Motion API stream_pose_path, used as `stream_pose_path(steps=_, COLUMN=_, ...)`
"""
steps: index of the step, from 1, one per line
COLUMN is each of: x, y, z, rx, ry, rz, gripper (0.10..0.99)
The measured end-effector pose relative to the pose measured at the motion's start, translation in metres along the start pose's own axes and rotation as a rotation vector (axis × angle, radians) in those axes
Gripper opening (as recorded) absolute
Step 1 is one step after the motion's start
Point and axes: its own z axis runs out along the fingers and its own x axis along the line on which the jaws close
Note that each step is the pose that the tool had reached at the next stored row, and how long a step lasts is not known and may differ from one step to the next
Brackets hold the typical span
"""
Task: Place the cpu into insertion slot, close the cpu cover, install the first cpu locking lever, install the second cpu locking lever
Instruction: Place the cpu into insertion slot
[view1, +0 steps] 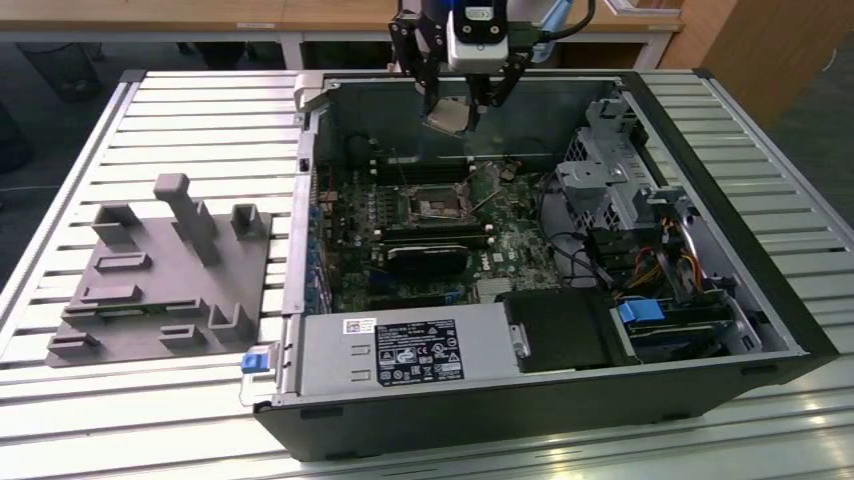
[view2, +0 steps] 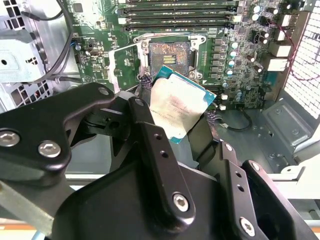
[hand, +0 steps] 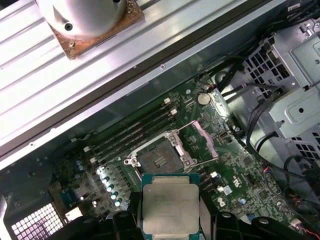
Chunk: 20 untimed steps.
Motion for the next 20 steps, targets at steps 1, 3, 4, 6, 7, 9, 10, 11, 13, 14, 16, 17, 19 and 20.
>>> stream_pose_path(steps=1, x=0.0000, y=0.0000, z=0.0000, rx=0.000, ry=-0.0001, rz=0.001, gripper=0.541)
stream_pose_path(steps=3, x=0.0000, y=0.0000, z=0.0001, rx=0.000, ry=-0.0003, rz=0.003, gripper=0.541)
stream_pose_path(steps=4, x=0.0000, y=0.0000, z=0.0001, rx=0.000, ry=-0.0004, rz=0.004, gripper=0.541)
stream_pose_path(steps=6, x=0.0000, y=0.0000, z=0.0002, rx=0.000, ry=-0.0006, rz=0.007, gripper=0.541)
stream_pose_path(steps=7, x=0.0000, y=0.0000, z=0.0002, rx=0.000, ry=-0.0007, rz=0.008, gripper=0.541)
stream_pose_path(steps=9, x=0.0000, y=0.0000, z=0.0003, rx=0.000, ry=-0.0009, rz=0.010, gripper=0.541)
stream_pose_path(steps=10, x=0.0000, y=0.0000, z=0.0004, rx=0.000, ry=-0.0010, rz=0.011, gripper=0.541)
stream_pose_path(steps=11, x=0.0000, y=0.0000, z=0.0004, rx=0.000, ry=-0.0011, rz=0.013, gripper=0.541)
stream_pose_path(steps=13, x=0.0000, y=0.0000, z=0.0005, rx=0.000, ry=-0.0014, rz=0.015, gripper=0.541)
stream_pose_path(steps=14, x=0.0000, y=0.0000, z=0.0005, rx=0.000, ry=-0.0015, rz=0.017, gripper=0.541)
stream_pose_path(steps=16, x=0.0000, y=0.0000, z=0.0006, rx=0.000, ry=-0.0018, rz=0.020, gripper=0.541)
stream_pose_path(steps=17, x=0.0000, y=-0.0001, z=0.0007, rx=0.000, ry=-0.0019, rz=0.021, gripper=0.541)
stream_pose_path(steps=19, x=0.0000, y=-0.0001, z=0.0008, rx=0.000, ry=-0.0021, rz=0.023, gripper=0.541)
stream_pose_path(steps=20, x=0.0000, y=-0.0001, z=0.0009, rx=-0.001, ry=-0.0022, rz=0.025, gripper=0.541)
